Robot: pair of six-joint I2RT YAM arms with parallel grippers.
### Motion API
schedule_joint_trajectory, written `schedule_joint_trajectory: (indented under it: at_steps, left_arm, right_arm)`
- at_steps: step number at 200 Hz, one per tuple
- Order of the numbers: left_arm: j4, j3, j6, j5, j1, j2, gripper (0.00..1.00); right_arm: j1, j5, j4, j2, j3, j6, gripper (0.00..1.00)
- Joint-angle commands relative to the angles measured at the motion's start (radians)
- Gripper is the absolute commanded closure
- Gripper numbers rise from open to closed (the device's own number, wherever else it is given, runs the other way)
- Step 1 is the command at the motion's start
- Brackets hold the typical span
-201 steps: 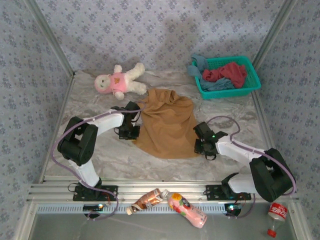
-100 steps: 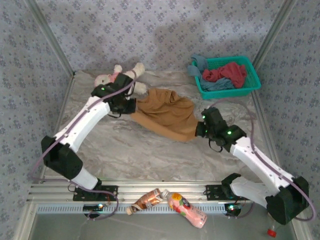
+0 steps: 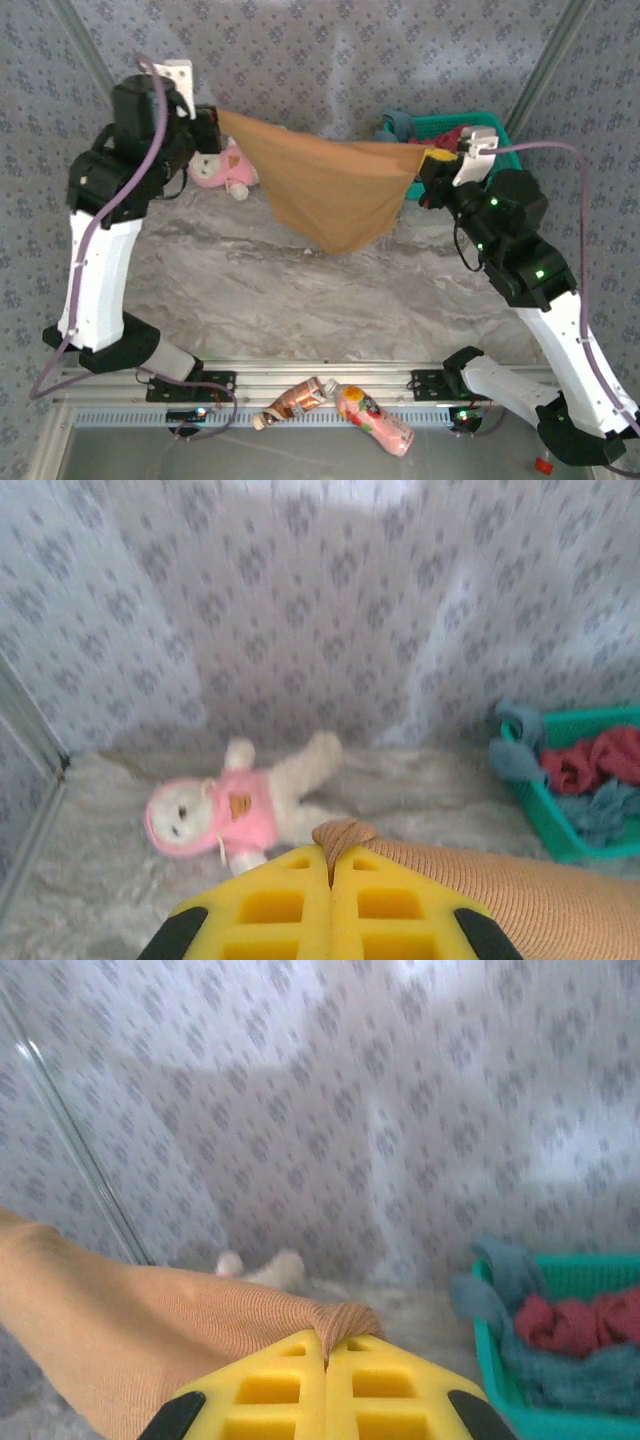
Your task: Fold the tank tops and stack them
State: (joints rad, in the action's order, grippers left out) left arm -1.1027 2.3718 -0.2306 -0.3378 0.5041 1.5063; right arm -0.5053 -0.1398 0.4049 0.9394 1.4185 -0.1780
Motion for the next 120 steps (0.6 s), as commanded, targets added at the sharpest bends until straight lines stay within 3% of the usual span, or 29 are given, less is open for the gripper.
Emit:
schedule_joint_trajectory:
  at_steps: [1, 35, 64, 120]
  left_arm:
    - [0.011, 0.081, 0.076, -0.049, -0.006, 0.015, 1.0]
    - [0.041, 0.19, 0.112, -0.05, -0.018, 0.12, 1.0]
    - [0.07, 0.27, 0.09, -0.032, -0.067, 0.247, 1.0]
    - [0.149, 0.466, 0.035, 0.134, -0.102, 0.486, 1.0]
  right_arm:
    - [0.0, 0.04, -0.069, 0.032, 0.086, 0.088, 0.95]
    - [0.004, 0.029, -0.07, 0.118, 0.159, 0.122, 0.95]
    - [0.064, -0.003, -0.077, 0.222, 0.203, 0.083, 0.95]
    - [0.232, 0.137, -0.084, 0.367, 0.315, -0.058, 0.95]
